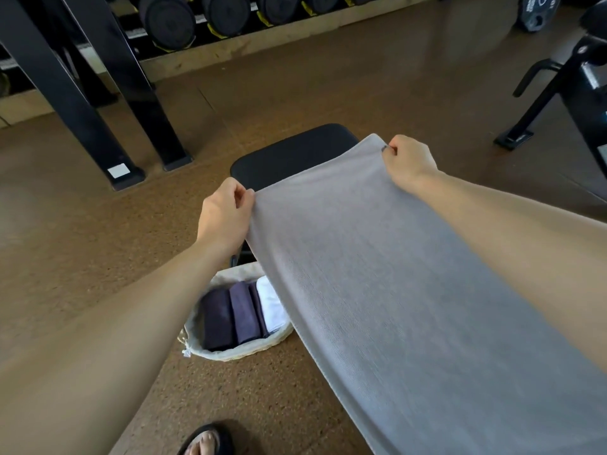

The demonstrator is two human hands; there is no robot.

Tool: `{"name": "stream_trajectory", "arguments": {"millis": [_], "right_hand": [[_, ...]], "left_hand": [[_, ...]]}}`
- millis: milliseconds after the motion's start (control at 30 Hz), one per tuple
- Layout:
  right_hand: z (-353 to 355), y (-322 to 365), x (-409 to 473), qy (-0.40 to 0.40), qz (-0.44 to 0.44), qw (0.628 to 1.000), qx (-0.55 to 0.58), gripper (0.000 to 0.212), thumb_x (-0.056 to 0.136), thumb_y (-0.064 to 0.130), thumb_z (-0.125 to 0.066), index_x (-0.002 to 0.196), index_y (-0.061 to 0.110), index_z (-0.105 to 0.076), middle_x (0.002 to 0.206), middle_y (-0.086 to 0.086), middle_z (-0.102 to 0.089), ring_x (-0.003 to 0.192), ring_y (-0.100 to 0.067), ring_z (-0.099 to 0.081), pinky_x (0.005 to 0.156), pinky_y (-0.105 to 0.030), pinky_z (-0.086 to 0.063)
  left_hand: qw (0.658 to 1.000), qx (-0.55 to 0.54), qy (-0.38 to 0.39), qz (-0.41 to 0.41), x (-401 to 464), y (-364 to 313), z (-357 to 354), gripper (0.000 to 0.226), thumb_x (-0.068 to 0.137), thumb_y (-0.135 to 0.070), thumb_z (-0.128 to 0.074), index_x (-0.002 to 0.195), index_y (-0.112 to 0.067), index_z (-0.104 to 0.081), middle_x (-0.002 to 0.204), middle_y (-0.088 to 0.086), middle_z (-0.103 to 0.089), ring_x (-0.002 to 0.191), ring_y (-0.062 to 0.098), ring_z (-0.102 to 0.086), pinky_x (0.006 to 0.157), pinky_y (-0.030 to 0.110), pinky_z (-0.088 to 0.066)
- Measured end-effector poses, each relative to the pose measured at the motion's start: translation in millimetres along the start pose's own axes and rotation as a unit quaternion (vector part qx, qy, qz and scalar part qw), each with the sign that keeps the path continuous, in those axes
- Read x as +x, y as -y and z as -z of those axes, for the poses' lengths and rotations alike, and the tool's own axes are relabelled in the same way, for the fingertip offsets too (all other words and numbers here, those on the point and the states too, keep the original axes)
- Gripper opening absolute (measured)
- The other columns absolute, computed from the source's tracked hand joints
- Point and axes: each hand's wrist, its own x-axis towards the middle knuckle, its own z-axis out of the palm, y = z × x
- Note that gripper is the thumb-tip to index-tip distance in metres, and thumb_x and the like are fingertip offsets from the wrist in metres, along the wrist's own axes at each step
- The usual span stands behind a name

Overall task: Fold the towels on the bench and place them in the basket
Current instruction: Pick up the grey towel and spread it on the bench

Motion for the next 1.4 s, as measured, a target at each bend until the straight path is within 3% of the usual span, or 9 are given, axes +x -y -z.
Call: {"name": "stream_trajectory", "arguments": {"millis": [367,467,567,733,867,933,1067,1200,1400], "right_hand": [[-17,7,29,0.027,-0.059,0.998,-0.014,0.036,0.107,0.037,-0.035,0.108,0.011,-0.059,0.118,-0.015,-0.063,0.098,-0.033,-0.06,0.076,-0.035,-0.043],[-3,-3,12,0.04,-0.085,0.995,-0.034,0.046,0.108,0.039,-0.031,0.132,0.009,-0.056,0.134,-0.018,-0.059,0.116,-0.038,-0.059,0.084,-0.037,-0.045],[26,-25,-24,0.086,-0.063,0.994,-0.035,0.049,0.109,0.04,-0.029,0.129,0.007,-0.058,0.134,-0.02,-0.058,0.119,-0.038,-0.057,0.094,-0.041,-0.045],[91,-81,-125,0.196,-0.061,0.976,-0.073,0.055,0.11,0.046,-0.03,0.143,0.009,-0.052,0.147,-0.013,-0.052,0.131,-0.032,-0.052,0.103,-0.039,-0.041],[132,-137,-211,0.227,-0.072,0.966,-0.096,0.035,0.108,0.047,-0.038,0.108,0.018,-0.058,0.118,-0.006,-0.064,0.108,-0.026,-0.06,0.084,-0.037,-0.044],[148,-157,-247,0.233,-0.086,0.964,-0.096,0.028,0.106,0.044,-0.044,0.108,0.02,-0.057,0.111,-0.001,-0.063,0.102,-0.021,-0.061,0.081,-0.035,-0.045],[164,-184,-300,0.233,-0.1,0.964,-0.078,0.04,0.102,0.043,-0.053,0.133,0.018,-0.055,0.126,-0.002,-0.06,0.111,-0.02,-0.059,0.088,-0.035,-0.05],[169,-192,-325,0.228,-0.141,0.962,-0.042,0.061,0.101,0.044,-0.056,0.153,0.017,-0.037,0.155,-0.006,-0.043,0.138,-0.028,-0.046,0.104,-0.039,-0.045],[171,-198,-334,0.195,-0.177,0.964,0.03,0.068,0.098,0.037,-0.063,0.156,0.016,-0.032,0.159,-0.007,-0.037,0.142,-0.029,-0.041,0.109,-0.042,-0.043]], "left_hand": [[0.993,0.104,-0.061,-0.013,25,9,-16,0.025,0.109,-0.039,-0.034,0.102,-0.016,-0.044,0.086,0.005,-0.06,0.071,0.026,-0.059,0.064,0.045,-0.053],[0.987,0.149,-0.057,0.019,16,0,-11,0.023,0.108,-0.034,-0.033,0.111,-0.014,-0.043,0.108,0.015,-0.058,0.09,0.034,-0.06,0.079,0.052,-0.054],[0.98,0.192,-0.049,-0.021,-17,-25,-3,0.026,0.103,-0.029,-0.043,0.124,-0.013,-0.042,0.125,0.017,-0.048,0.11,0.037,-0.05,0.092,0.045,-0.042],[0.939,0.149,0.171,-0.26,-150,-104,-4,0.035,0.097,-0.043,-0.057,0.119,-0.02,-0.043,0.122,0.003,-0.044,0.111,0.024,-0.045,0.095,0.037,-0.04],[0.837,0.145,0.398,-0.347,-262,-158,-8,0.036,0.093,-0.058,-0.057,0.103,-0.026,-0.044,0.109,-0.008,-0.047,0.098,0.018,-0.05,0.084,0.036,-0.043],[0.778,0.194,0.463,-0.379,-304,-169,-12,0.04,0.091,-0.062,-0.058,0.102,-0.025,-0.046,0.108,-0.007,-0.049,0.095,0.021,-0.052,0.078,0.038,-0.044],[0.718,0.31,0.412,-0.468,-351,-162,-27,0.047,0.094,-0.051,-0.057,0.125,-0.016,-0.05,0.121,0.007,-0.057,0.107,0.03,-0.057,0.08,0.042,-0.049],[0.736,0.372,0.316,-0.468,-364,-157,-28,0.035,0.103,-0.031,-0.047,0.132,-0.013,-0.043,0.123,0.009,-0.054,0.107,0.029,-0.057,0.079,0.042,-0.05],[0.75,0.41,0.257,-0.451,-350,-147,-22,0.021,0.103,-0.021,-0.043,0.122,-0.014,-0.048,0.115,0.006,-0.057,0.093,0.025,-0.06,0.068,0.037,-0.053]]}}
